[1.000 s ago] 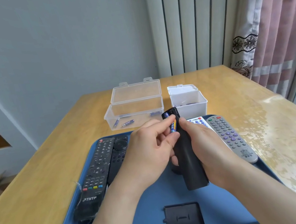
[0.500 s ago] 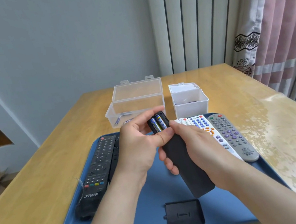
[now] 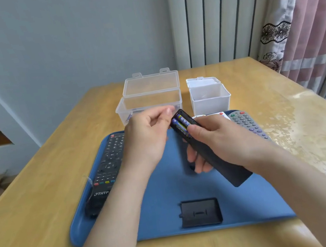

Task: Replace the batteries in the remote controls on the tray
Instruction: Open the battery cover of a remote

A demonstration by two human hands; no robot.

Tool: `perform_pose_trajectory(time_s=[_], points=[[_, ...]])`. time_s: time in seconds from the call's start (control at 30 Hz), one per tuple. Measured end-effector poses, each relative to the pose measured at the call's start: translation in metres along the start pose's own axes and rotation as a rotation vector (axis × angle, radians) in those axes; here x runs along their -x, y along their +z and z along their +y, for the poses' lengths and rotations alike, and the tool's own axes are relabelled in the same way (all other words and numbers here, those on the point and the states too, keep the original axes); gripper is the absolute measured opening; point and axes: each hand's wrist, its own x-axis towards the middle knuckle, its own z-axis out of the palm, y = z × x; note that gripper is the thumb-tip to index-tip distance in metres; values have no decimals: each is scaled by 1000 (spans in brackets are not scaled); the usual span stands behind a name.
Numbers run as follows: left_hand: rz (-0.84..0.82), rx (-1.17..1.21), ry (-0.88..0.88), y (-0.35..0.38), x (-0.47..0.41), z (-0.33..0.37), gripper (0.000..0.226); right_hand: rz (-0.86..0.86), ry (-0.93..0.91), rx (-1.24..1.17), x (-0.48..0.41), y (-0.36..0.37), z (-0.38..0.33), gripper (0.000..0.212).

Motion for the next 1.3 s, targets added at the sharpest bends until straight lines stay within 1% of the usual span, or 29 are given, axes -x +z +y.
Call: perform_pose_trajectory(time_s=[0.03,0.07,0.1,0.13,0.2,0.23,0.27,0.33,0.43,0.5,0.53,0.57,0.63,0.67,0.7,0.73,0.8,0.87,0.93,1.0,1.03,1.07,1.1,1.13,1.17,1.2,1.23,1.3], points=[[25,-170,83,-4,-1,0,4,39,12,4,-1,-5,1,27],[13,-323,143,-9,0,3,6,73,32,-12,-1,-9,2,26],[-83,-425,153,-15,0,6,13,91,56,-38,-1,-13,2,25],[-263,-491,118,-20,2,11,17,99,79,-67,-2,-16,2,25],[-694,-680,40,-21,13,22,24,106,114,-116,-1,-17,4,24],[-840,-777,46,-16,18,25,29,108,118,-127,-2,-16,5,24],[-932,-843,75,-9,23,25,33,106,120,-138,-3,-15,5,24],[-1025,-894,134,5,29,23,38,96,126,-179,-4,-14,5,25],[-1081,-858,162,14,31,15,33,88,162,-284,0,-10,4,25],[-1055,-794,159,10,28,14,26,86,197,-385,-3,-9,3,27],[-1002,-705,143,6,26,16,21,94,218,-407,-6,-10,4,29],[-921,-547,104,0,23,18,17,83,232,-389,-7,-12,4,31],[-687,-89,58,-11,15,23,17,60,270,-338,-11,-16,4,35],[-562,105,70,-15,12,23,20,15,277,-390,-12,-16,4,33],[-471,237,92,-17,10,22,21,-49,266,-491,-11,-16,6,32],[-419,309,118,-19,8,21,21,-112,230,-571,-6,-16,7,32],[-390,335,140,-18,7,16,25,-198,138,-653,3,-16,11,27],[-383,322,130,-17,6,11,31,-178,75,-722,0,-13,11,19],[-377,373,64,-20,3,7,32,-70,38,-798,-3,-11,8,22],[-359,499,-136,-22,0,6,32,84,-11,-808,-6,-10,11,26],[-380,530,-228,-22,0,6,26,164,-30,-767,-7,-9,11,25],[-427,509,-292,-20,2,8,20,226,-56,-702,-8,-8,13,23],[-473,436,-311,-15,4,7,25,268,-80,-620,-8,-6,12,21],[-482,365,-310,-10,6,6,28,286,-98,-536,-7,-4,12,19],[-448,311,-275,-5,7,4,24,280,-95,-482,-6,-2,10,18],[-390,286,-235,-2,7,5,18,248,-56,-463,-5,-1,9,25],[-338,269,-178,-1,6,3,15,191,17,-486,-4,-1,7,38],[-275,282,-75,-7,1,0,25,34,130,-567,-2,-5,4,61]])
